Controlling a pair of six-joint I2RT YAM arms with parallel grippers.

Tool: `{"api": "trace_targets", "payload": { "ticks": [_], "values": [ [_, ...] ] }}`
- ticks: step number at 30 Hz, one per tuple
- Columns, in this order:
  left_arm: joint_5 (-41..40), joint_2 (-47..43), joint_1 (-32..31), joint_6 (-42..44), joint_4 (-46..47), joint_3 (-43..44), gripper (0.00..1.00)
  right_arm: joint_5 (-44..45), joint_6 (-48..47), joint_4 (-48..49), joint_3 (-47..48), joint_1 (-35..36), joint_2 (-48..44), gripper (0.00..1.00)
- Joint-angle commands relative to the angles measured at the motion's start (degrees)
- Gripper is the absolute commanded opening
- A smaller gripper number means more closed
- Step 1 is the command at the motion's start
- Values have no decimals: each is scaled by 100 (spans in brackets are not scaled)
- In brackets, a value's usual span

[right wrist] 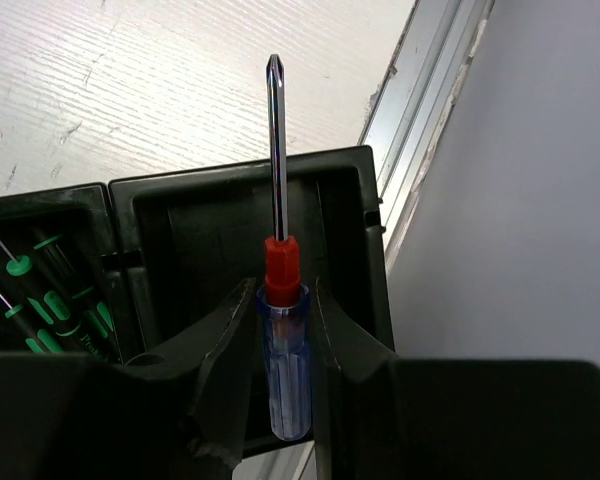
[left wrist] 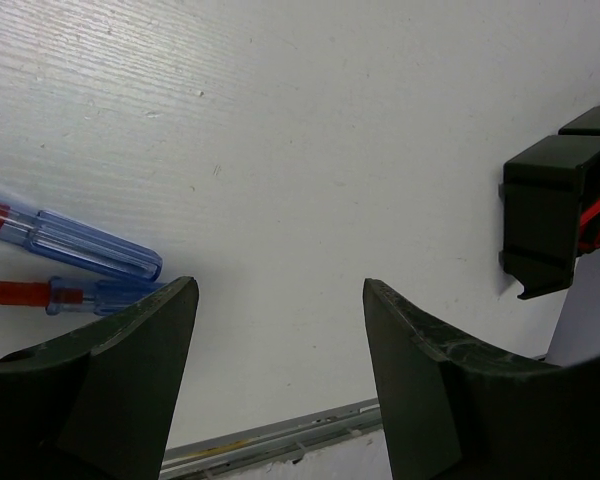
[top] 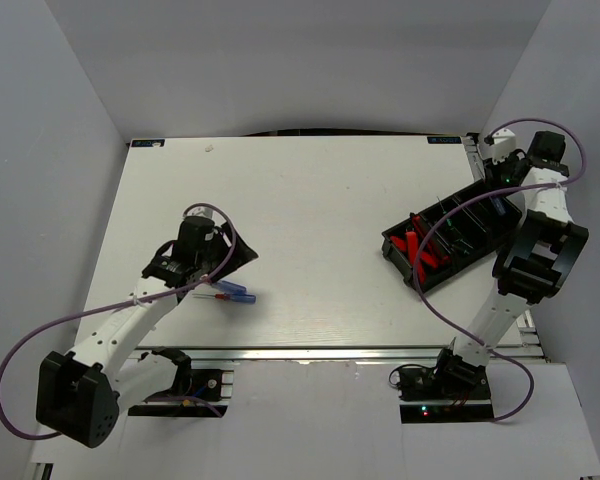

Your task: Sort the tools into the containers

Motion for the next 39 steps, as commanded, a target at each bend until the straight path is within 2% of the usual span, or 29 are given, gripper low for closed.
{"api": "trace_targets", "payload": {
  "ticks": [1, 2, 6, 9, 14, 15, 16, 17, 19, 20, 21, 23, 26, 27, 30, 32, 39],
  "values": [
    [163, -14, 77, -45, 134, 106, 78, 16, -24, 326, 159, 20, 23, 19],
    [172, 12, 86, -46, 134, 106, 78, 43, -41, 326, 133, 28, 23, 22],
    [216, 74, 165, -72, 143, 97, 78, 43, -112, 431, -174, 28, -47, 45],
    [313, 109, 235, -81, 152, 97, 78, 8, -112, 414, -280, 28, -47, 55],
    [384, 4, 542, -492, -162, 106, 77, -351, -85, 126, -132, 20, -284, 61],
    [322, -13, 595, -546, -269, 97, 74, -535, -129, 2, -1, 28, -354, 62],
    [296, -40, 648, -738, -400, 80, 72, -1085, -234, -173, 96, 37, -416, 64],
    [287, -49, 744, -827, -489, 54, 68, -1430, -557, -671, 202, 55, -469, 67],
    [269, -58, 842, -1159, -761, -17, 57, -2107, -945, -1201, 369, 133, -601, 69],
    [278, -40, 929, -1223, -832, -95, 39, -2563, -1364, -1456, 431, 325, -653, 69],
    [278, -14, 982, -1345, -954, -140, 34, -2698, -1560, -1850, 397, 467, -784, 69],
    [322, 109, 1079, -1434, -1060, -184, 32, -2647, -1746, -1942, 39, 1018, -969, 68],
    [287, 284, 1132, -1460, -1201, -132, 36, -2611, -1694, -1688, -455, 1739, -1374, 69],
    [156, 329, 1149, -1469, -1402, -62, 43, -2620, -1563, -1513, -700, 2047, -1514, 69],
    [-134, 522, 1193, -1671, -1763, 18, 56, -2734, -1063, -1239, -878, 2287, -1585, 69],
    [-205, 741, 1229, -1820, -2017, 44, 61, -2787, -799, -1063, -870, 2559, -1507, 69],
    [-320, 1427, 1229, -2155, -2695, 247, 64, -2805, -595, -1028, -834, 2674, -1401, 68]
  ]
}}
